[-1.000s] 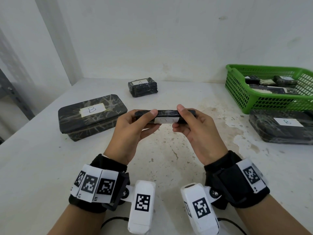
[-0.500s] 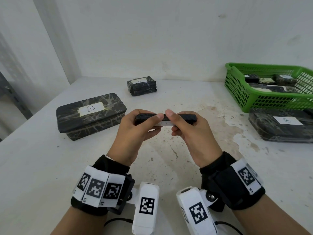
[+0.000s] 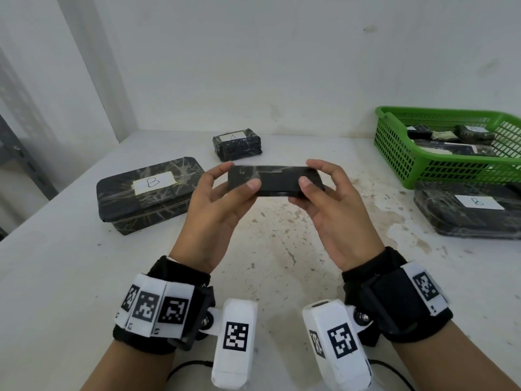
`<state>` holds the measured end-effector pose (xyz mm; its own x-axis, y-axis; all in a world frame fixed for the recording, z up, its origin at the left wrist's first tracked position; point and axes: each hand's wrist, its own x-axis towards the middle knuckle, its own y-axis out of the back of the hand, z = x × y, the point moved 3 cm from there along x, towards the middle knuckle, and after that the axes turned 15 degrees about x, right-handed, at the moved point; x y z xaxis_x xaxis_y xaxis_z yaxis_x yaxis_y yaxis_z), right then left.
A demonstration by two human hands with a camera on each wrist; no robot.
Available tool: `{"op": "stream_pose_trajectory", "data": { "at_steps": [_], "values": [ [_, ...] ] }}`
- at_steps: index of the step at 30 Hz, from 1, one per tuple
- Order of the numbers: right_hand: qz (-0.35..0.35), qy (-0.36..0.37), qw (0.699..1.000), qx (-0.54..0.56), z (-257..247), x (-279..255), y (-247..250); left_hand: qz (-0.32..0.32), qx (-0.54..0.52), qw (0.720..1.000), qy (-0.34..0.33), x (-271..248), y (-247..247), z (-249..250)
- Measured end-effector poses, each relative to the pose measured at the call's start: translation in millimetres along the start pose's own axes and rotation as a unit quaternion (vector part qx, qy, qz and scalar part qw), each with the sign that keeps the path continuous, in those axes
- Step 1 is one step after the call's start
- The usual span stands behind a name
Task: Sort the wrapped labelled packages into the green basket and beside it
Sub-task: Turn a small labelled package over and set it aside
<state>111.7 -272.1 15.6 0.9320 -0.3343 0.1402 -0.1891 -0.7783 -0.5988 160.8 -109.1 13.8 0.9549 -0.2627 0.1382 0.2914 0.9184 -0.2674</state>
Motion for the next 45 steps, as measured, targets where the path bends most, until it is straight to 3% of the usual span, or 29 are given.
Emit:
{"op": "stream_pose_trajectory", "data": {
  "at_steps": [3,11,17,22,27,34,39,45],
  "values": [
    [-0.001,0.016,1.0,-0.008,-1.2,0.2,1.8,-0.018,-0.014,1.0,0.008,0.5,0.5,-0.1],
    [-0.009,0.023,0.999,-0.028,-9.5,1.1,3.9,0.012,0.022,1.0,0.009,1.4,4.8,-0.7],
    [-0.042,-0.014,0.998,-0.048,-11.7,2.2,4.3,0.044,0.064,0.997,0.011,-0.6,6.8,0.3],
    [-0.02,-0.024,0.999,-0.037,-8.7,2.1,3.9,0.045,0.089,0.995,-0.008,-0.3,7.5,-0.4],
    [0.008,0.022,0.996,-0.085,-8.9,3.6,9.8,0.017,0.067,0.997,0.019,-4.3,1.5,3.1],
    [-0.01,-0.02,0.99,-0.137,-3.1,0.7,4.7,0.044,0.104,0.994,-0.004,-2.4,4.3,-1.4],
    [0.019,0.016,0.987,-0.157,-6.2,0.5,8.2,0.003,0.105,0.994,0.015,-6.4,-4.5,-2.3],
    [0.016,0.011,0.984,-0.175,-2.4,0.8,8.2,0.024,0.132,0.991,-0.002,-5.0,-3.2,-5.6]
  ]
}}
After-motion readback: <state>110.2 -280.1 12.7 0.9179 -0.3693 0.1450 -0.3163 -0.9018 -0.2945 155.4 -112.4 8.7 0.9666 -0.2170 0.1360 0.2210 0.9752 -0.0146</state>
